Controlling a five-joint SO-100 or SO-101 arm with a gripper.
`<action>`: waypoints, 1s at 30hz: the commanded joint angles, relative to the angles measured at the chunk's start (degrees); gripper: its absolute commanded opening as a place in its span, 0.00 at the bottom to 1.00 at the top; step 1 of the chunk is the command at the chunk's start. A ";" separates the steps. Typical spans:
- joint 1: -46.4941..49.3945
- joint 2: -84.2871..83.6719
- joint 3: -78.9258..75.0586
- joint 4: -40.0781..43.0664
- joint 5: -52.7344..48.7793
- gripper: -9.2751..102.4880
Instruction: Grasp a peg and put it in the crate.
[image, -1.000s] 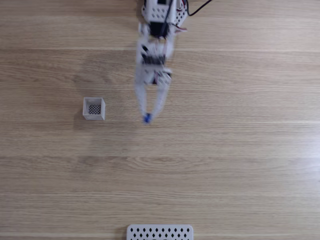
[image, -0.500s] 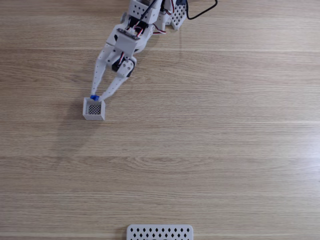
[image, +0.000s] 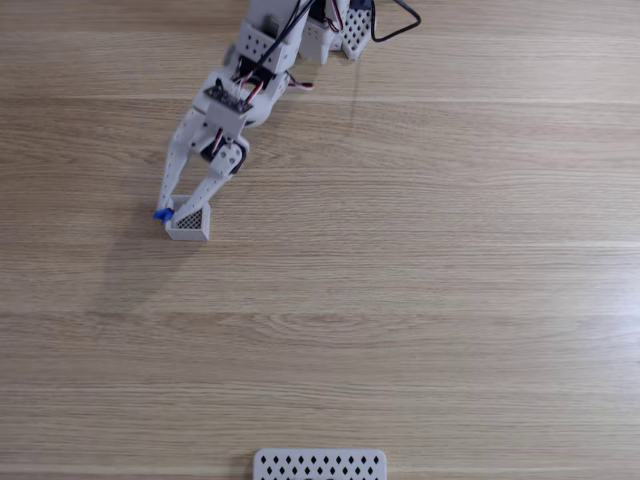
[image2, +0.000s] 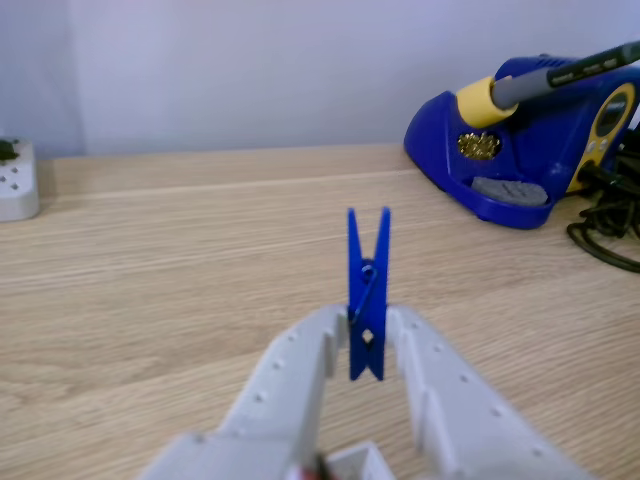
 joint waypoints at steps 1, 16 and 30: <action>0.70 -0.79 -6.68 -1.76 -0.44 0.08; 3.87 -1.05 -2.29 6.68 -0.26 0.08; 1.85 2.55 -2.72 17.75 8.00 0.08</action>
